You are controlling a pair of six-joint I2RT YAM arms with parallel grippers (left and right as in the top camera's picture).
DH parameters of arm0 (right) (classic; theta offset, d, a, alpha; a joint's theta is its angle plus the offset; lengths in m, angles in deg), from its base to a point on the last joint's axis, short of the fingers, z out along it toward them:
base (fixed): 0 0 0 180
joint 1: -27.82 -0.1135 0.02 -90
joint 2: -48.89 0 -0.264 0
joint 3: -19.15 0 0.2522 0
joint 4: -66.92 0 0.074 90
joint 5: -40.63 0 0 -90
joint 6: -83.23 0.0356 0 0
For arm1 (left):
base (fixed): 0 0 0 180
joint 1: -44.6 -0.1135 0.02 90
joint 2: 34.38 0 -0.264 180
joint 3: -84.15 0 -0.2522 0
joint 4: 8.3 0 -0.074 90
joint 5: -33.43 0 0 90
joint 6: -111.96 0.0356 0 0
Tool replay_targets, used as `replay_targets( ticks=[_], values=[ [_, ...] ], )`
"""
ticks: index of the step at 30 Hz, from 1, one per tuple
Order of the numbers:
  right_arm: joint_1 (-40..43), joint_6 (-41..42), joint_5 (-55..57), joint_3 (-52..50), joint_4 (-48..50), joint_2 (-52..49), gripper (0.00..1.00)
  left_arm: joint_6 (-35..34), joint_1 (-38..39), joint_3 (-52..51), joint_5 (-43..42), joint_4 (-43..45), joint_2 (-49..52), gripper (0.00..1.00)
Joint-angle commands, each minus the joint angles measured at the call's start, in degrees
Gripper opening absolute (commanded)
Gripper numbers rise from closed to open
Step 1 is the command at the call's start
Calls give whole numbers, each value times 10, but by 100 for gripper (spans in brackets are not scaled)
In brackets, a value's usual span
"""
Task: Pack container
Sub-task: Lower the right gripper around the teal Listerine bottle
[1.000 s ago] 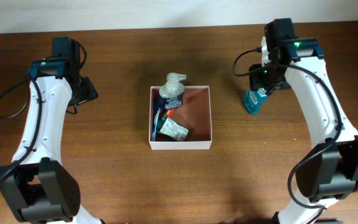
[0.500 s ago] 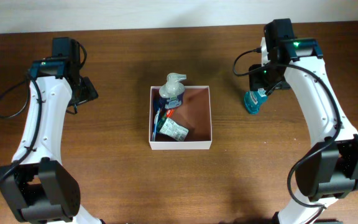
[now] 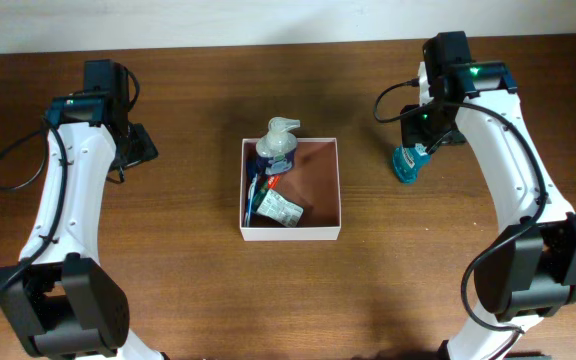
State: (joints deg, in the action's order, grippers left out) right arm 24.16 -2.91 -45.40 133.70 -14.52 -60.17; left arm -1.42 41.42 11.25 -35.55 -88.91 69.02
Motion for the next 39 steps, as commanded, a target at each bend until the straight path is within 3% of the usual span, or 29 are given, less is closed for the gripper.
replay_targets(
  ticks=[1,21,35,39],
  values=[
    [4,-5,-3,-10,0,-9,59,3,-1,5,-2,-1,-2,99],
    [18,-5,16,-35,26,-9,59,3,-1,5,-2,-1,-2,99],
    [18,-20,-8,-35,35,-9,46,3,-1,5,-3,-1,-2,99],
    [18,-19,-8,-35,35,-9,38,3,-1,5,-2,-1,-2,99]
  ],
)
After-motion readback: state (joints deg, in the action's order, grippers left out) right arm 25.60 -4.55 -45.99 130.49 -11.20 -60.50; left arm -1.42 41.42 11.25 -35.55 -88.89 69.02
